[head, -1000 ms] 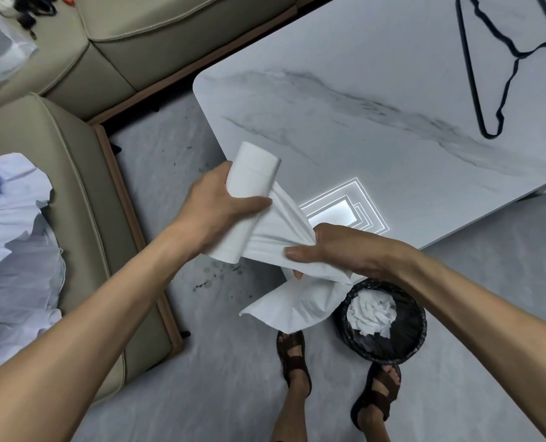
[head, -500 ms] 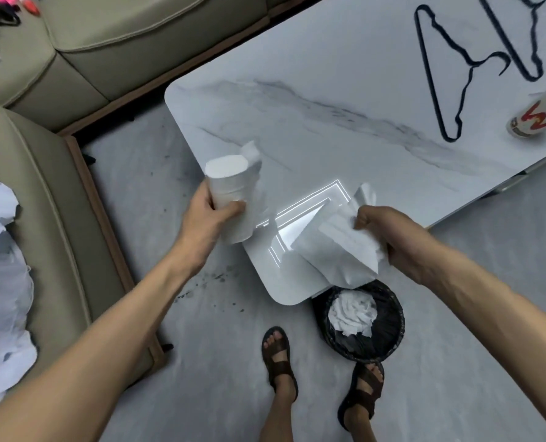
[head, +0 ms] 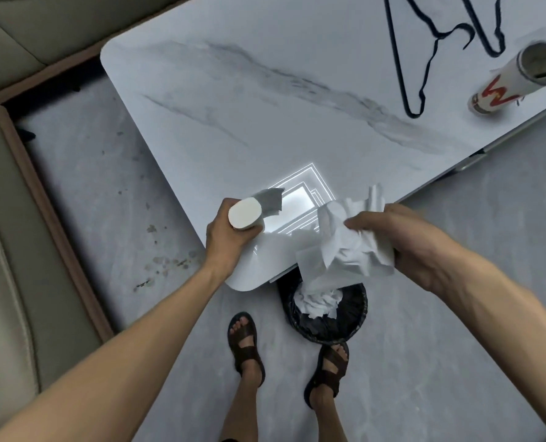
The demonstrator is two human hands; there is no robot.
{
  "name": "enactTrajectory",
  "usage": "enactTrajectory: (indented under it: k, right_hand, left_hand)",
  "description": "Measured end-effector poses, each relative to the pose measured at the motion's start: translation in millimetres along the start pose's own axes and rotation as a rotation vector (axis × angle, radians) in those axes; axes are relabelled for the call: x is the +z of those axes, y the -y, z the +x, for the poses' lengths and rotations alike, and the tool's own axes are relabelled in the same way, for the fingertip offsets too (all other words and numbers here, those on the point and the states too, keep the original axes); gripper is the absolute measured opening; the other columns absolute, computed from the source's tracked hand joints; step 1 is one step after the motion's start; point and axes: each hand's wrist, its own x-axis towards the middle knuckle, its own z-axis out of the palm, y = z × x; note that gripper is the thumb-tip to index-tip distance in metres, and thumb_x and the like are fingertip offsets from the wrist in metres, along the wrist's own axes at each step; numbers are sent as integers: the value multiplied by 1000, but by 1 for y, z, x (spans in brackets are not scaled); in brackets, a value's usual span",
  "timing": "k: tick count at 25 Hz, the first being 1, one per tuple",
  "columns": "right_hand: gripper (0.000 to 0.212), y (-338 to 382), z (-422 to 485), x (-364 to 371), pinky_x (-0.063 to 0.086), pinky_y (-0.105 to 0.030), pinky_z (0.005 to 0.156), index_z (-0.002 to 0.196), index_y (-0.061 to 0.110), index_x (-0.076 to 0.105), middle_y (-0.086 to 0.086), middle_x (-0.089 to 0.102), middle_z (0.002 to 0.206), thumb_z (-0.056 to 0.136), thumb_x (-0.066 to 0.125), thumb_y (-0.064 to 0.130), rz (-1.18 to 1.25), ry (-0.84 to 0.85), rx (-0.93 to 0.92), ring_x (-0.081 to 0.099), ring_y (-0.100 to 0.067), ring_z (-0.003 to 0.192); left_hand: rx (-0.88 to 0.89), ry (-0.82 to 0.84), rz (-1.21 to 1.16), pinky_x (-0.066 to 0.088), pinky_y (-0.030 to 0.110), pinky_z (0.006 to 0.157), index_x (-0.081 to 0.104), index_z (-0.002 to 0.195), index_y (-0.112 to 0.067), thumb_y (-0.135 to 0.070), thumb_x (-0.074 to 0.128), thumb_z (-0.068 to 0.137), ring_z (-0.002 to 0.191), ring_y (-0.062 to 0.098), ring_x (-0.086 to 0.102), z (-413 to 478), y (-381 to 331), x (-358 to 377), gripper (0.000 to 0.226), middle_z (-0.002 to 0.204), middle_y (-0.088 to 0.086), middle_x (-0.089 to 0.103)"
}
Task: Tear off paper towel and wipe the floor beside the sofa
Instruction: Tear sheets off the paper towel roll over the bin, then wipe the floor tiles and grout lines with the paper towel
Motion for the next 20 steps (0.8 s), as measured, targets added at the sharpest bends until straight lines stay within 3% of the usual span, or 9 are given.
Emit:
enactTrajectory:
  k: [3, 6, 8, 10, 11, 13, 15, 18, 20]
  right_hand:
    - [42, 5, -5, 2, 51, -45, 91, 117, -11, 58, -30, 65, 113, 82, 70, 10, 89, 23, -7, 66, -35, 95]
    - [33, 24, -25, 7, 55, -37, 81, 110, -5, 62, -24, 69, 106, 81, 72, 7, 197, 67, -12, 69, -29, 85]
    - [35, 43, -48, 14, 57, -32, 73, 113, -6, 63, -23, 69, 106, 82, 71, 6, 243, 134, -16, 69, -27, 82]
    - [36, 67, -78, 23, 58, -32, 74, 117, -8, 61, -24, 69, 110, 84, 68, 5, 296, 213, -20, 70, -28, 87]
    - [34, 80, -94, 26, 59, -34, 77, 116, -8, 62, -23, 68, 111, 85, 67, 5, 322, 240, -20, 69, -29, 91]
    - [20, 108, -130, 31, 57, -38, 82, 106, 0, 64, -19, 68, 108, 88, 66, 9, 370, 282, -43, 67, -28, 94]
    - [15, 130, -160, 29, 52, -40, 94, 97, 8, 68, -11, 68, 105, 89, 67, 21, 410, 372, -114, 66, -25, 98]
    - [43, 136, -220, 29, 44, -43, 102, 115, 14, 70, -10, 67, 121, 85, 66, 45, 241, 661, -225, 62, -26, 115]
    - [40, 127, -258, 35, 47, -42, 100, 107, 11, 74, -16, 69, 116, 82, 69, 41, 85, 669, -295, 63, -31, 110]
  left_hand:
    - [-31, 29, 156, 46, 26, 90, 41, 129, -34, -9, 76, 69, 109, 8, 51, -16, -19, -6, 74, 127, -14, 52]
    - [189, 83, 328, 32, 25, 107, 28, 143, -31, -12, 63, 67, 135, 4, 31, -52, -55, -30, 86, 150, -15, 31]
    - [305, 344, 260, 28, 25, 111, 34, 142, -32, -27, 65, 72, 140, -1, 27, -83, -92, -48, 77, 150, -17, 35]
    - [221, 621, 124, 37, 23, 106, 52, 131, -35, -39, 71, 78, 129, -2, 45, -108, -139, -60, 56, 135, -18, 55]
    - [176, 643, 100, 43, 20, 97, 64, 116, -36, -39, 74, 78, 115, -4, 56, -119, -162, -65, 39, 119, -19, 66]
    - [158, 523, 99, 42, 15, 67, 70, 73, -32, -30, 76, 78, 72, -6, 59, -138, -204, -82, 8, 73, -22, 67]
    - [152, 412, 60, 35, 16, 57, 62, 58, -22, -29, 75, 79, 57, 0, 49, -159, -233, -105, 26, 58, -16, 55]
    - [89, 244, -111, 43, 30, 74, 69, 86, -1, -36, 73, 78, 79, 18, 63, -213, -277, -152, 36, 90, 13, 73]
    - [36, 106, -231, 45, 37, 79, 68, 99, 6, -34, 70, 83, 88, 27, 67, -251, -296, -180, 43, 104, 23, 71]
